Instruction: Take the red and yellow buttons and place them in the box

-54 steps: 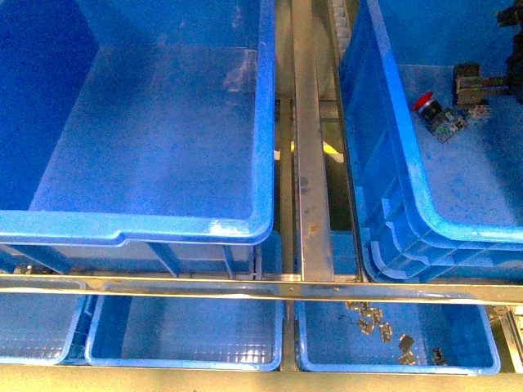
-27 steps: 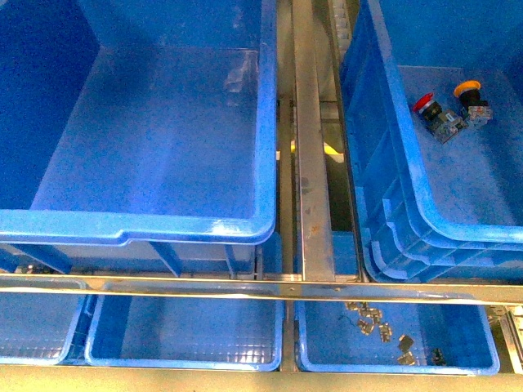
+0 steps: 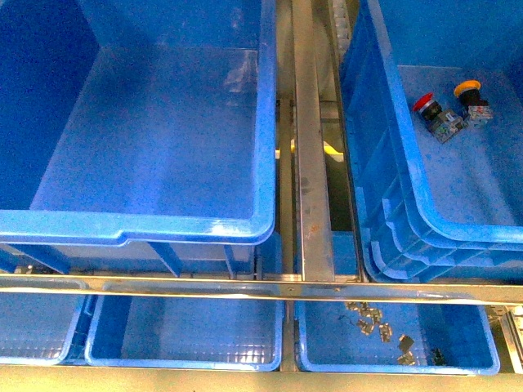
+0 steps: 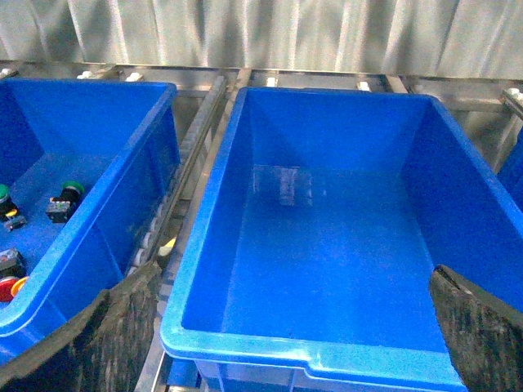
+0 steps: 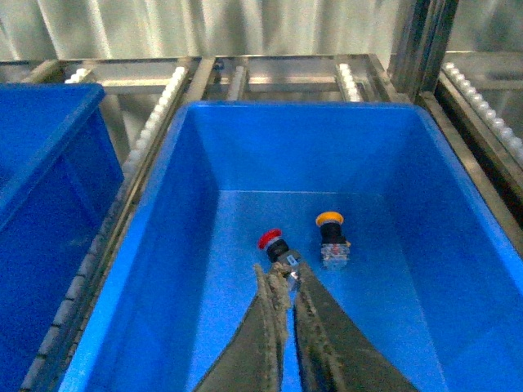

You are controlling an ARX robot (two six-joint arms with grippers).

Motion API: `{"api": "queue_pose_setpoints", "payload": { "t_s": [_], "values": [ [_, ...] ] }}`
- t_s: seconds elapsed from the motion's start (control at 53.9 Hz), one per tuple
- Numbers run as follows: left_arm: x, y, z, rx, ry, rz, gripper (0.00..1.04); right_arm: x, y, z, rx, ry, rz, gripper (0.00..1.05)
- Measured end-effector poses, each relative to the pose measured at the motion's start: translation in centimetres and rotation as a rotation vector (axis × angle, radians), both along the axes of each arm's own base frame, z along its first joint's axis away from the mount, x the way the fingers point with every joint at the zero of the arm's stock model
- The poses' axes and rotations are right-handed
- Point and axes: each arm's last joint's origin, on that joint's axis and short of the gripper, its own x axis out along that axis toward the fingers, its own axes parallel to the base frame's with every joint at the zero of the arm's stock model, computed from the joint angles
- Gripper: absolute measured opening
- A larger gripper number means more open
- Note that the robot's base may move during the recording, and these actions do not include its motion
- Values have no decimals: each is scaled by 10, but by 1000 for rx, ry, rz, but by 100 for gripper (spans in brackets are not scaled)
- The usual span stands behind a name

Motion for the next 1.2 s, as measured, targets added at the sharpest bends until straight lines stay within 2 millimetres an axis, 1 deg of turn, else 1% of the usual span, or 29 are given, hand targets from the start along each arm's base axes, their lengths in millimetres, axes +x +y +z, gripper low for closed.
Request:
{"api": "queue_pose_setpoints", "payload": {
  "t_s": [0.204,0.519,0.593,0.908,1.205],
  "values": [
    [0,0,0,0,0,0,97,-23,0,0,-4,3,1,4],
    [0,0,0,0,0,0,97,-47,0,1,-4,0,1,4],
    [0,0,0,0,0,0,97,-52,0,4,-5,-10,1,4],
    [0,0,0,0,0,0,97,-67,0,10,-5,-29,1,4],
    [0,0,0,0,0,0,97,-77,0,12,-5,-36,1,4]
  ]
}}
